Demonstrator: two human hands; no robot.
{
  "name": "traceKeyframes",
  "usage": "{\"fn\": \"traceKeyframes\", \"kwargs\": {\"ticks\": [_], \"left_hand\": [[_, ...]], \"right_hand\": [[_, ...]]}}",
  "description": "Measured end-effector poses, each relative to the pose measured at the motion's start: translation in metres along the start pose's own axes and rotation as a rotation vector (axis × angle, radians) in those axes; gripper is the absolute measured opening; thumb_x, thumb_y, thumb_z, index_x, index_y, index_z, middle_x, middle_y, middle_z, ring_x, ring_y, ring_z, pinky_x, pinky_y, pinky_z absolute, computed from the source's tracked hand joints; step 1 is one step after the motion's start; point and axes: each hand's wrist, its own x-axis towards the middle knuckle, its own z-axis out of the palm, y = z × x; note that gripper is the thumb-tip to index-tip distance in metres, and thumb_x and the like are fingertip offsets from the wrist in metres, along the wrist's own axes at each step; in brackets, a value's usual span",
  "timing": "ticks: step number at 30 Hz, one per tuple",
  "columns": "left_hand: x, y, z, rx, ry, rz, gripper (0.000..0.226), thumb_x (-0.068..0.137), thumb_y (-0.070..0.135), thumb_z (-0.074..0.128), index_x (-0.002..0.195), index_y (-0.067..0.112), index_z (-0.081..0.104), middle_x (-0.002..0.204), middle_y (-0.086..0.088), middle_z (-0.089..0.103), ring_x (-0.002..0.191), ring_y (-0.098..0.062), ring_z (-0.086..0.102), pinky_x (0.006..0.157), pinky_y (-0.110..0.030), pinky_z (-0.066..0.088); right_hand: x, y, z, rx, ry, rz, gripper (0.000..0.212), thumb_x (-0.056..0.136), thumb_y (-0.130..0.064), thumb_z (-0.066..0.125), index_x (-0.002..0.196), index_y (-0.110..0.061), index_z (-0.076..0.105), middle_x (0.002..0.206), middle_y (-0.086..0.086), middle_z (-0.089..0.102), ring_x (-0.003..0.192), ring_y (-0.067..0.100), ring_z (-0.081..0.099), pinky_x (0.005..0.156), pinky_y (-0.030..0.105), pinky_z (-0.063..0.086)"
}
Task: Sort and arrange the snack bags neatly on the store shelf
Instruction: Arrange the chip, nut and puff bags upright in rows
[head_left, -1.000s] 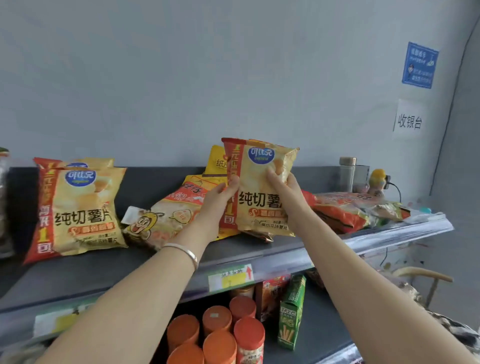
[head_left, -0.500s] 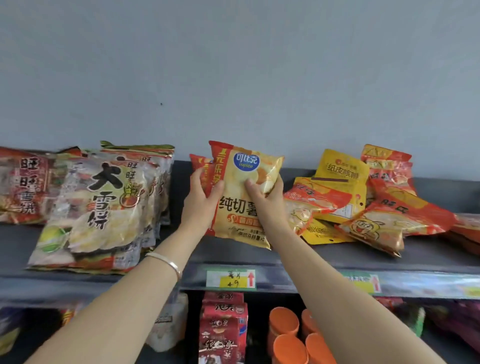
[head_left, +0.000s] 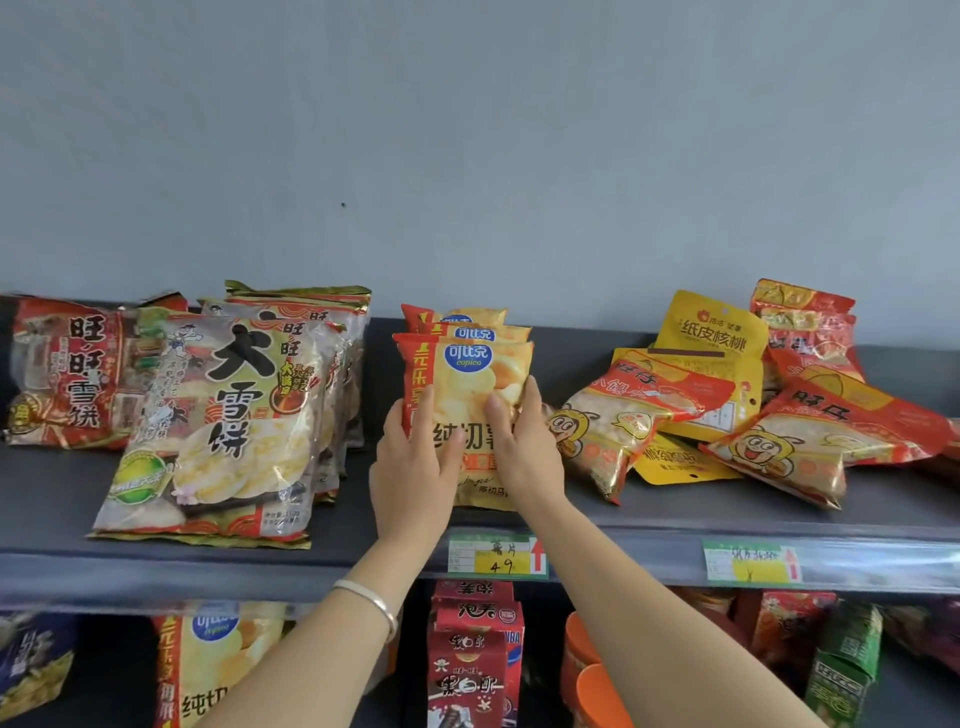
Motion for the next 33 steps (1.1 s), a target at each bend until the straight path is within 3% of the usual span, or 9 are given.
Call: {"fn": "traceKeyframes", "kwargs": {"ticks": [4, 7, 13, 18, 22, 24, 27, 30, 33], "left_hand": [[0.004, 0.01, 0.001, 0.093, 0.205, 0.141, 0.046, 0.09, 0.036, 0.052, 0.132, 0.02, 0.045, 0.142, -0.014, 0.038, 0.128, -0.032, 0.038, 0.096, -0.057, 0.033], [0.014, 0.041, 0.002, 0.05, 0.254, 0.363, 0.035, 0.085, 0.025, 0.062, 0.118, 0.016, 0.057, 0.128, -0.013, 0.052, 0.119, -0.031, 0.047, 0.091, -0.053, 0.04], [0.009, 0.121, 0.043, -0.16, -0.034, 0.589, 0.026, 0.081, 0.023, 0.053, 0.102, 0.015, 0.067, 0.106, -0.003, 0.065, 0.098, -0.023, 0.061, 0.08, -0.037, 0.048], [-0.004, 0.181, 0.097, -0.244, -0.21, 0.665, 0.033, 0.084, 0.017, 0.063, 0.117, 0.017, 0.062, 0.119, -0.001, 0.06, 0.112, -0.022, 0.056, 0.089, -0.038, 0.048], [-0.013, 0.236, 0.137, -0.278, -0.348, 0.617, 0.038, 0.092, 0.025, 0.054, 0.13, 0.019, 0.051, 0.131, 0.002, 0.048, 0.122, -0.016, 0.043, 0.098, -0.028, 0.037], [-0.015, 0.26, 0.159, -0.263, -0.417, 0.574, 0.042, 0.092, 0.028, 0.054, 0.134, 0.022, 0.046, 0.136, 0.002, 0.042, 0.126, -0.017, 0.039, 0.101, -0.027, 0.033], [-0.018, 0.285, 0.191, -0.131, -0.544, 0.44, 0.054, 0.091, 0.042, 0.051, 0.141, 0.03, 0.033, 0.147, -0.002, 0.028, 0.133, -0.024, 0.031, 0.103, -0.039, 0.037], [-0.021, 0.298, 0.218, 0.034, -0.665, 0.253, 0.068, 0.086, 0.064, 0.043, 0.144, 0.041, 0.015, 0.154, 0.0, 0.012, 0.14, -0.028, 0.018, 0.108, -0.053, 0.028], [-0.02, 0.304, 0.233, 0.001, -0.734, 0.105, 0.078, 0.079, 0.075, 0.041, 0.144, 0.042, 0.014, 0.153, -0.005, 0.016, 0.138, -0.034, 0.023, 0.109, -0.054, 0.024]], "right_hand": [[0.003, 0.005, -0.008, -0.046, 0.05, -0.085, 0.063, 0.096, -0.055, 0.037, 0.15, -0.027, 0.021, 0.141, 0.002, 0.045, 0.127, 0.018, 0.044, 0.096, 0.042, 0.046], [0.005, 0.014, -0.032, -0.136, 0.062, -0.168, 0.058, 0.098, -0.047, 0.04, 0.15, -0.026, 0.024, 0.146, 0.001, 0.038, 0.133, 0.017, 0.037, 0.098, 0.035, 0.04], [0.018, 0.059, -0.111, -0.364, 0.148, -0.216, 0.046, 0.097, -0.023, 0.048, 0.142, -0.019, 0.041, 0.141, 0.006, 0.044, 0.127, 0.029, 0.042, 0.093, 0.04, 0.043], [0.027, 0.106, -0.19, -0.517, 0.222, -0.227, 0.038, 0.098, -0.02, 0.048, 0.136, -0.013, 0.049, 0.135, 0.009, 0.049, 0.124, 0.032, 0.044, 0.09, 0.042, 0.044], [0.038, 0.139, -0.25, -0.553, 0.34, -0.145, 0.037, 0.096, -0.02, 0.049, 0.133, -0.013, 0.052, 0.133, 0.009, 0.05, 0.122, 0.032, 0.045, 0.091, 0.044, 0.045], [0.045, 0.154, -0.277, -0.489, 0.392, -0.012, 0.04, 0.095, -0.021, 0.05, 0.135, -0.015, 0.049, 0.135, 0.009, 0.047, 0.121, 0.032, 0.044, 0.094, 0.042, 0.042], [0.056, 0.174, -0.304, -0.239, 0.416, 0.289, 0.052, 0.092, -0.024, 0.054, 0.141, -0.014, 0.039, 0.141, 0.014, 0.039, 0.125, 0.036, 0.041, 0.099, 0.039, 0.036], [0.064, 0.19, -0.318, 0.19, 0.453, 0.584, 0.074, 0.09, -0.034, 0.062, 0.148, -0.012, 0.022, 0.145, 0.019, 0.03, 0.125, 0.038, 0.042, 0.102, 0.043, 0.037], [0.078, 0.205, -0.317, 0.669, 0.442, 0.738, 0.078, 0.081, -0.036, 0.072, 0.141, -0.015, 0.027, 0.137, 0.014, 0.044, 0.118, 0.034, 0.051, 0.098, 0.048, 0.046]]}}
